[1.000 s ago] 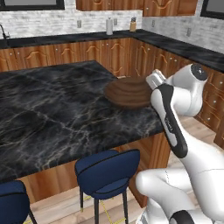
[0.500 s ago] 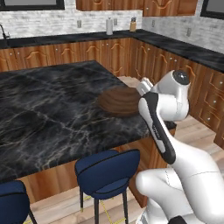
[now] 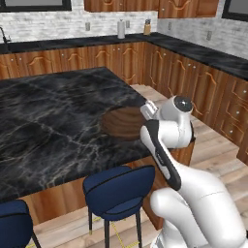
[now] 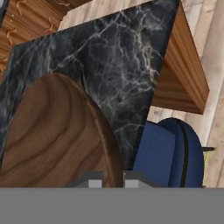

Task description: Pick up the bowls from the cabinet and place each bowl in front of a stool on the dining counter.

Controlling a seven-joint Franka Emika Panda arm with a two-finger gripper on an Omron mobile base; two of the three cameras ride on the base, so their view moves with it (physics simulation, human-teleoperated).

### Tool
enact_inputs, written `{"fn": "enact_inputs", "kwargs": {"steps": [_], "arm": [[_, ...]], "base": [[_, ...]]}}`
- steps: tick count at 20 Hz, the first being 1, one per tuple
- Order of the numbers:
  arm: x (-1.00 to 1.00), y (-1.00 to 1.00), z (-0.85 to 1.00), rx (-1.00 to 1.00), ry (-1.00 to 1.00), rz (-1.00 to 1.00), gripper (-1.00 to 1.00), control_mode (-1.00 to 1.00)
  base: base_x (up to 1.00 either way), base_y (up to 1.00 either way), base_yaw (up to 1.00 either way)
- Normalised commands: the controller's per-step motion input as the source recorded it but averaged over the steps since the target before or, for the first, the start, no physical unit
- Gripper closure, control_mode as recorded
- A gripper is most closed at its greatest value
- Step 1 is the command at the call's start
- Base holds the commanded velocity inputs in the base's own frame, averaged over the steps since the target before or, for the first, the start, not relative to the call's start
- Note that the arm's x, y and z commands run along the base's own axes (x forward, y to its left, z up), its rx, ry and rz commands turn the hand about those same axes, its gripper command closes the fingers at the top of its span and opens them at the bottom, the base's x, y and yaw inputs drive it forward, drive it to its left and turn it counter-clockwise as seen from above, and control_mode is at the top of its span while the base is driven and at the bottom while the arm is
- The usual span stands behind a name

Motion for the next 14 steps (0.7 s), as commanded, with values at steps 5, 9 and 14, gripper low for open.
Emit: {"fn": "enact_inputs", "kwargs": {"steps": [5,9,14], "arm": [[0.34,0.24,-0.45,0.00,0.00,0.00,1.00,-1.00],[0.30,0.26,-0.44,0.00,0.00,0.00,1.00,-1.00],[0.25,0.17,-0.35,0.00,0.00,0.00,1.00,-1.00]], "base": [[0.00,0.00,0.00],[0.00,0.00,0.00],[0.00,0.00,0.00]]}}
